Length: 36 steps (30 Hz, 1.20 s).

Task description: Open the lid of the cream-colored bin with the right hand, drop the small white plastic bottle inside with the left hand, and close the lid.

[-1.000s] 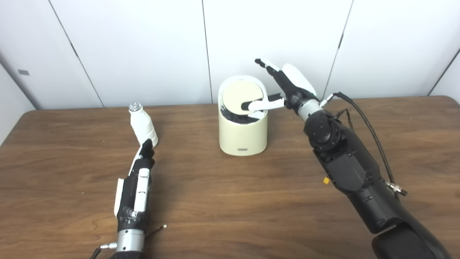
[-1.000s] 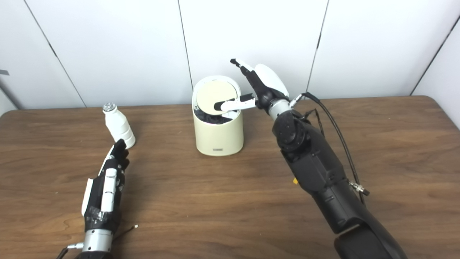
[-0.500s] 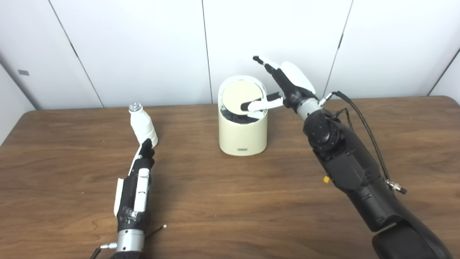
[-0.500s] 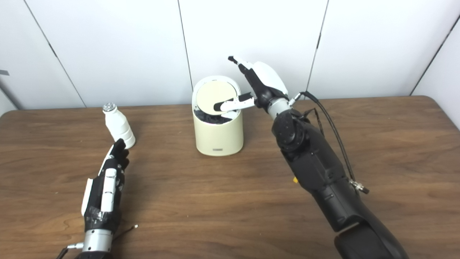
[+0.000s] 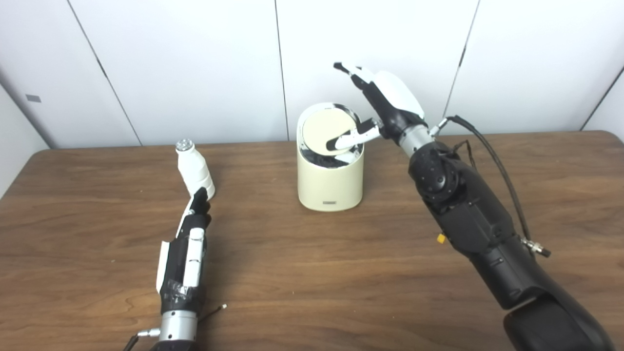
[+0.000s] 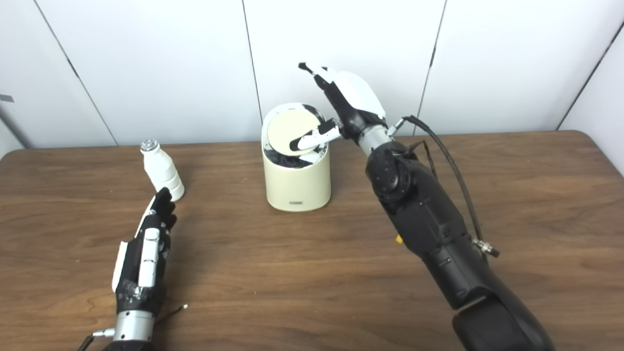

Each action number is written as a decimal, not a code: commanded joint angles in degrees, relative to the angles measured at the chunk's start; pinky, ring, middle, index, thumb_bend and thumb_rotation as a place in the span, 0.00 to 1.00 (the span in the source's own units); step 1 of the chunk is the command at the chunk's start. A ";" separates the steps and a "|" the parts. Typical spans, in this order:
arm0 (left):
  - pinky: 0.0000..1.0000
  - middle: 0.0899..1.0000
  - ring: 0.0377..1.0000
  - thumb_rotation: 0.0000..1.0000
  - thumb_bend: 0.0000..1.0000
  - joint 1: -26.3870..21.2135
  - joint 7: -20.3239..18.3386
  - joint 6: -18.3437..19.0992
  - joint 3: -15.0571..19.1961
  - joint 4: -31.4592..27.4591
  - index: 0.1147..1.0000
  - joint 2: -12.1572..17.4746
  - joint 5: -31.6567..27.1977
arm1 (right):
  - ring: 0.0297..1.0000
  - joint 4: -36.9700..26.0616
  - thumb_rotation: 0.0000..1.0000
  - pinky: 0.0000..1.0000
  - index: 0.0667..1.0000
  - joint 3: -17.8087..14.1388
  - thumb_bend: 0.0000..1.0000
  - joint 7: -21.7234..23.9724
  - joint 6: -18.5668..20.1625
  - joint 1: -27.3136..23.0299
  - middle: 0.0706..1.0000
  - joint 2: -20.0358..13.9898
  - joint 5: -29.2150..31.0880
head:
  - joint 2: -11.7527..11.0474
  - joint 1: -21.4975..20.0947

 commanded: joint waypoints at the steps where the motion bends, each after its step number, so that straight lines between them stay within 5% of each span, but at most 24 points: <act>1: 1.00 0.98 0.99 0.84 0.51 2.17 -0.04 -0.19 -0.69 2.37 0.96 -0.69 0.31 | 0.89 -0.52 0.18 0.84 0.88 -2.76 0.83 -1.04 0.64 -0.88 0.88 0.82 2.45 | 0.07 -0.16; 8: 1.00 0.98 0.99 0.83 0.51 2.19 -0.01 -0.46 -0.70 2.49 0.95 -0.40 0.76 | 0.86 -3.88 0.32 0.80 0.86 -10.03 0.75 -0.96 1.51 -0.84 0.85 4.90 11.50 | 0.17 -0.12; 18: 1.00 0.97 0.98 0.81 0.53 2.17 -0.10 -0.12 -0.71 2.41 0.95 -0.10 0.78 | 0.85 -9.48 0.39 0.81 0.83 -13.55 0.68 -0.72 4.74 -0.33 0.84 6.17 16.11 | 0.05 -0.34; 23: 0.99 0.97 0.98 0.81 0.52 2.04 -0.04 -0.49 -0.52 2.65 0.95 -0.06 0.56 | 0.88 -13.26 0.37 0.85 0.84 -15.23 0.58 0.85 6.45 3.30 0.86 5.36 19.62 | -0.03 -0.44; 29: 1.00 0.97 0.98 0.82 0.52 2.02 -0.25 -0.12 -0.37 2.54 0.95 0.31 0.26 | 0.92 -18.17 0.48 0.88 0.86 -17.38 0.52 1.81 8.43 8.96 0.91 4.65 23.60 | 0.07 -0.74; 36: 1.00 0.97 0.98 0.82 0.53 1.63 -0.50 -0.36 -0.05 3.11 0.95 0.91 -0.28 | 0.92 -22.82 0.50 0.93 0.89 -19.20 0.53 2.01 7.13 15.49 0.91 4.79 27.24 | 0.16 -1.19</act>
